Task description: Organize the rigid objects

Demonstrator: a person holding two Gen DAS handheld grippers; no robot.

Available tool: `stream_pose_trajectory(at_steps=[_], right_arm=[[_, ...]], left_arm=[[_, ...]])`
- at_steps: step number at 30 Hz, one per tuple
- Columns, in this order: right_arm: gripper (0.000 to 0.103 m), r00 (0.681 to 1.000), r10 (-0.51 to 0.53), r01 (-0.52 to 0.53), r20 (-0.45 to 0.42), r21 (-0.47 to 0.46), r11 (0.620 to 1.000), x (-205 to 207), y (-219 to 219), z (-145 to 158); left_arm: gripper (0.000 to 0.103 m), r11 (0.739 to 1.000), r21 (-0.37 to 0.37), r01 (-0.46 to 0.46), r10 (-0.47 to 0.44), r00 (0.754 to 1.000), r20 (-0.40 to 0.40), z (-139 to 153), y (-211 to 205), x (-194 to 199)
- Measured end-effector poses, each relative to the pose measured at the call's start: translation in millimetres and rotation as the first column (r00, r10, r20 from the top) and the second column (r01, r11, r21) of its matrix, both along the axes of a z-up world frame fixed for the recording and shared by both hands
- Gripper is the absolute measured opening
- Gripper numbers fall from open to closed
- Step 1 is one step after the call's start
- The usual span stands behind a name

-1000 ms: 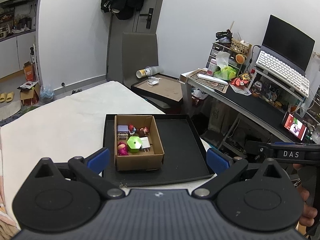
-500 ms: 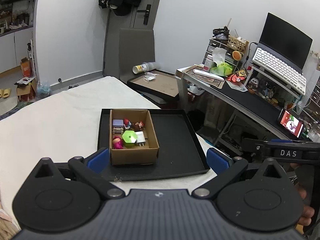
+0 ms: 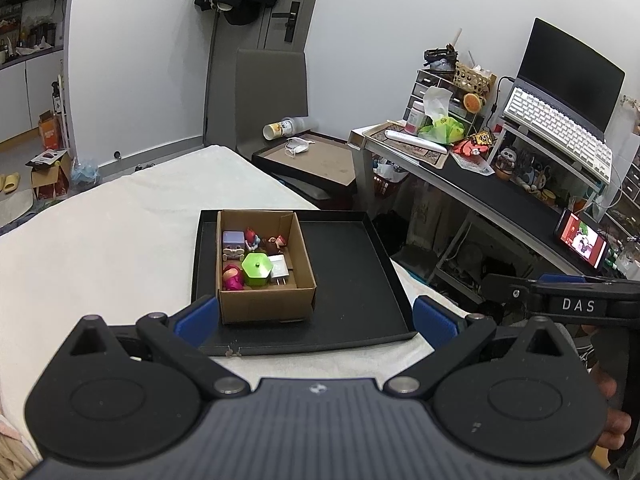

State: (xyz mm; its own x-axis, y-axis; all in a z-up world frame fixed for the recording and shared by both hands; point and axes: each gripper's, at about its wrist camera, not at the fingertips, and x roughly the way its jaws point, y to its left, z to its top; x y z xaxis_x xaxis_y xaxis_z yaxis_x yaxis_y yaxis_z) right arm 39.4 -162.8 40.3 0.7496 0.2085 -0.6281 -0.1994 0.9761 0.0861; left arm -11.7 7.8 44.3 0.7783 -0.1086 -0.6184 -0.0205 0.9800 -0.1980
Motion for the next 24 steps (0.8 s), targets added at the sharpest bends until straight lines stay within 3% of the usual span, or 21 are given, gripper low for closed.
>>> stream_pose_trajectory(at_steps=[24], right_arm=[[0.103,1.000,-0.016,0.016,0.021,0.004,1.000,-5.6,-4.3,4.7]], left_arm=[[0.102,1.000,0.024,-0.017,0.017,1.000,-0.001,-6.7,-1.7,-1.6]])
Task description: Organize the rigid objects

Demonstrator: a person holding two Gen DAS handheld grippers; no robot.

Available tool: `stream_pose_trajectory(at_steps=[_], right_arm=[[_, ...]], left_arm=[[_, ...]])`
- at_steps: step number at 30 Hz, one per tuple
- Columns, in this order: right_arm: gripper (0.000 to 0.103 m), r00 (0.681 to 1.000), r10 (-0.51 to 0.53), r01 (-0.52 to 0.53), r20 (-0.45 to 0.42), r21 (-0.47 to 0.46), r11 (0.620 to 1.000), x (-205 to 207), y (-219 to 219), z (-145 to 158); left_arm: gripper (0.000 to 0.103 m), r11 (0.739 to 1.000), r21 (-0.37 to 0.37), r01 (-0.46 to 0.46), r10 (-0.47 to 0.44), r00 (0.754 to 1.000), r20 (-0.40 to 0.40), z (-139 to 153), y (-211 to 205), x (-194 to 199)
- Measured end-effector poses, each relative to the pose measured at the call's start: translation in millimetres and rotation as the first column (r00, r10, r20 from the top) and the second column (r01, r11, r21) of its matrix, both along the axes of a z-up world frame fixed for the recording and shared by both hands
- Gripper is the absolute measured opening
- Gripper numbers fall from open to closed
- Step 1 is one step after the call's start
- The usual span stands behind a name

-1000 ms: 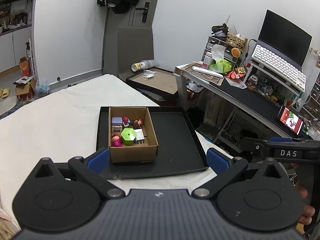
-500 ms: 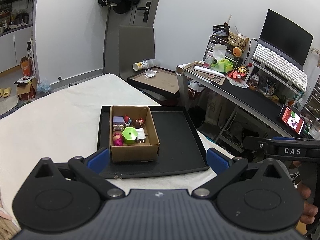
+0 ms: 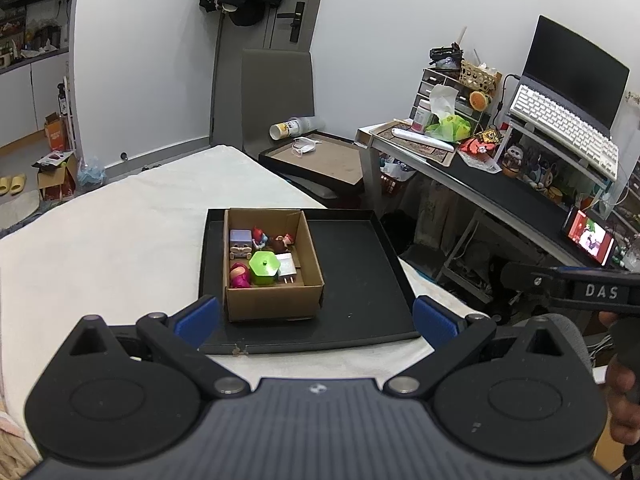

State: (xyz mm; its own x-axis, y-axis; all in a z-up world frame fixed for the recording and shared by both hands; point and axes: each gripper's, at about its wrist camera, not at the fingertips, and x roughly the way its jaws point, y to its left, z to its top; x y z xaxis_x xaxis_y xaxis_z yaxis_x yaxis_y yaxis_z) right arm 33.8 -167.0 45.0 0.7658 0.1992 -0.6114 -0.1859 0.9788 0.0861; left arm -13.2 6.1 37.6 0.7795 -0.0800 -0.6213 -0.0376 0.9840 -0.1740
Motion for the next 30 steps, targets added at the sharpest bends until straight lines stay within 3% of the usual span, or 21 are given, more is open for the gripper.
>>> stream_pose_trajectory(at_steps=[30], right_arm=[[0.103,1.000,-0.012,0.012,0.003,-0.016,1.000,-2.4,-2.1,-2.6]], left_arm=[[0.102,1.000,0.001,0.002,-0.002,1.000,0.006,-3.8,-3.4,-5.3]])
